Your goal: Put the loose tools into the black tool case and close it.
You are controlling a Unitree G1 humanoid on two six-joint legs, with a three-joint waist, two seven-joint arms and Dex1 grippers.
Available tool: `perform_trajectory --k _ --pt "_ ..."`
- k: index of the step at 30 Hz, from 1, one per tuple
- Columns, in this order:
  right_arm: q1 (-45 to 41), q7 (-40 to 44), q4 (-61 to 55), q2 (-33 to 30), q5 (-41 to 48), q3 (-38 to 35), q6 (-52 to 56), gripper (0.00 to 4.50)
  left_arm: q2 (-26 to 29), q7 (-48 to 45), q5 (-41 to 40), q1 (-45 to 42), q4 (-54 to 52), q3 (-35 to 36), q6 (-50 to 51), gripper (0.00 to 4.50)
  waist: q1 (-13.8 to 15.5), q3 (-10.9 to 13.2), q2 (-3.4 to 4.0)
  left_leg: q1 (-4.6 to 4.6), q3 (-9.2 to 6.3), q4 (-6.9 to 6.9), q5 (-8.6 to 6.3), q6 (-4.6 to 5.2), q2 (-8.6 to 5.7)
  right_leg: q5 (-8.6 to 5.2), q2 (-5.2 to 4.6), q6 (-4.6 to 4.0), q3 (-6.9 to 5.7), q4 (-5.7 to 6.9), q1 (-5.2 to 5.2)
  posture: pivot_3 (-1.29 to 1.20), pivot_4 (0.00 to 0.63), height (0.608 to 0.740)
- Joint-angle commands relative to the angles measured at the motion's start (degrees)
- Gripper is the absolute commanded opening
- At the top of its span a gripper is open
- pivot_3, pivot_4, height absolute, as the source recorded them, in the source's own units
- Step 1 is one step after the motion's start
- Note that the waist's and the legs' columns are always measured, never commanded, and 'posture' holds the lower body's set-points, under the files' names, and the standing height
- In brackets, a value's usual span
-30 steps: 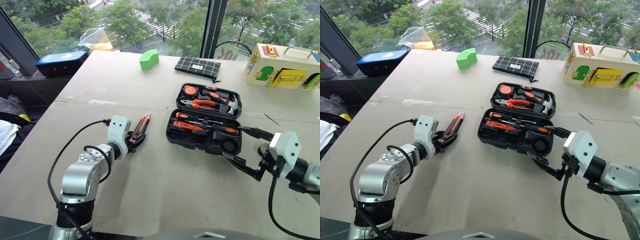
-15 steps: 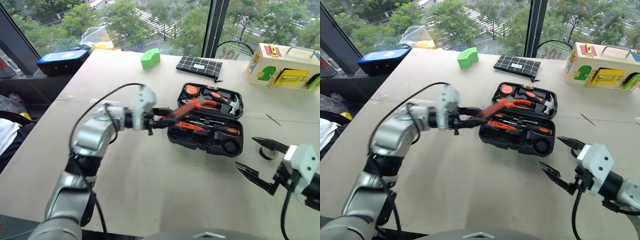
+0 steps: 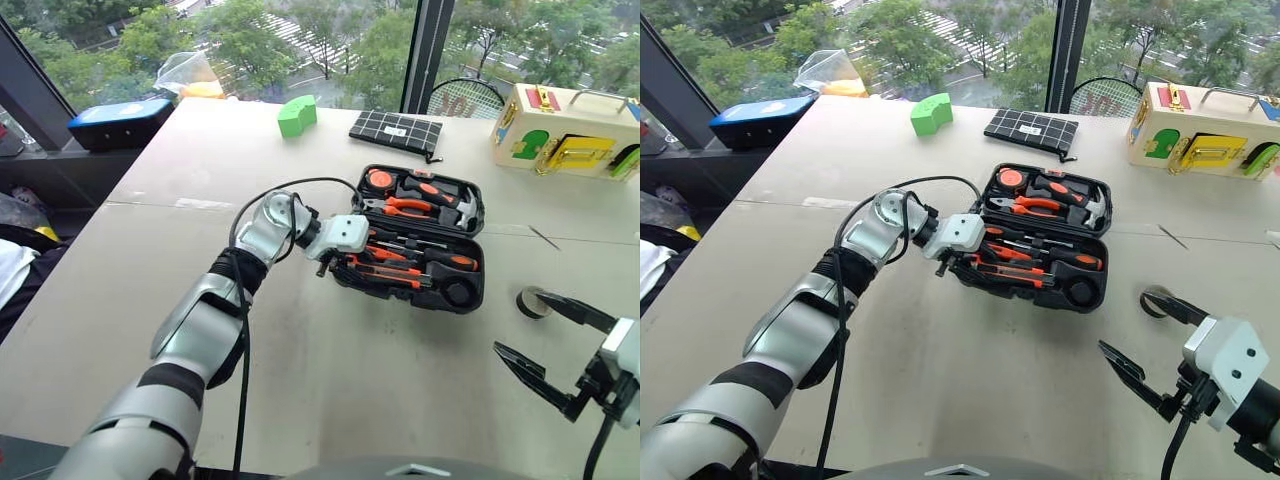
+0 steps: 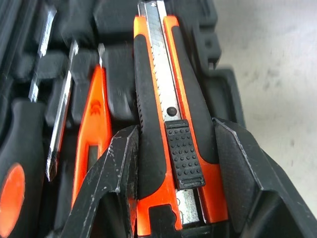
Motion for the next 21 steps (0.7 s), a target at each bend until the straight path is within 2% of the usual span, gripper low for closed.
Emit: perform_trajectory --k 1,4,6,7,8,11,14,15,16,21 --pt "0.59 -0.65 -2.04 0.46 -0.29 -1.76 -1.69 4.50 0.02 -0.50 2.96 -1.83 3.00 -0.34 -2.39 1.64 -0.04 0.00 0.00 0.01 0.00 0.00 0.00 0.00 0.00 0.00 0.00 0.00 0.00 0.01 0.00 0.00 0.150 0.740" --pt "-0.02 -0.94 -1.59 0.37 -0.81 -0.91 -1.91 4.50 -0.11 -2.58 2.43 -2.16 4.01 0.55 -3.13 1.64 -0.19 0.00 0.00 0.03 0.01 0.01 0.00 0.00 0.00 0.00 0.00 0.00 0.01 0.04 0.01 0.00 0.150 0.740" --pt "-1.15 -1.01 -0.94 -0.28 -1.09 -0.21 -1.87 4.50 -1.48 -1.70 0.21 -2.83 4.43 3.16 -2.39 2.65 -0.22 0.00 0.00 0.04 0.01 0.01 0.00 0.00 0.01 0.00 0.01 0.00 0.01 0.06 0.01 0.00 0.150 0.740" --pt "-1.54 -0.99 -0.73 -0.52 -1.08 -0.11 -1.83 4.50 -2.27 -2.10 -2.80 -3.47 3.66 5.72 0.79 2.87 -0.10 0.01 0.01 0.04 0.00 0.01 0.00 0.00 0.01 0.00 0.01 0.00 0.00 0.06 0.01 0.00 0.150 0.740" --pt "-1.78 -0.94 -0.58 -0.65 -1.05 -0.11 -1.81 4.50 -2.74 -2.94 -5.62 -4.18 2.73 7.98 4.85 3.62 -0.08 0.02 0.01 0.01 0.00 0.01 0.00 0.00 0.01 0.00 0.01 0.00 0.00 0.05 0.00 0.00 0.150 0.740" --pt "-2.56 -0.68 0.27 -0.83 -1.49 0.38 -1.98 4.50 -1.67 -5.53 -11.42 -5.86 -0.34 12.78 19.05 3.62 -0.03 0.10 -0.04 -0.06 -0.05 0.03 0.00 0.00 0.01 0.00 0.01 0.01 -0.06 0.06 -0.03 0.00 0.150 0.740" --pt "-3.52 -0.78 1.04 -0.97 -2.16 1.36 -2.16 4.50 -1.17 -1.82 -12.40 -4.66 -3.20 15.18 24.64 3.62 -0.08 0.07 -0.01 -0.11 -0.10 0.06 0.00 0.00 0.01 0.00 0.02 0.01 -0.11 0.08 -0.06 0.00 0.150 0.740" --pt "-3.99 -0.91 1.28 -1.03 -2.43 1.88 -2.20 4.50 -0.94 -0.40 -12.24 -2.86 -5.51 15.44 25.58 2.99 -0.07 0.07 0.00 -0.06 -0.10 0.06 0.00 0.00 0.01 -0.01 0.01 0.02 -0.10 0.08 -0.03 0.00 0.150 0.740" --pt "-4.46 -1.02 1.52 -1.11 -2.67 2.38 -2.21 4.50 -0.89 1.48 -11.77 -0.28 -8.89 15.22 26.90 2.69 -0.06 0.05 0.04 -0.04 -0.10 0.06 0.00 0.00 0.01 -0.01 0.01 0.02 -0.10 0.09 -0.01 0.00 0.150 0.740" --pt "-5.44 -0.70 2.48 -1.50 -3.11 3.04 -2.24 4.50 -0.02 7.49 -7.06 9.50 -20.25 10.57 29.91 0.32 -0.04 0.05 0.08 0.05 -0.06 0.04 0.01 -0.01 0.02 -0.01 0.00 0.02 -0.04 0.15 0.04 0.00 0.150 0.740"
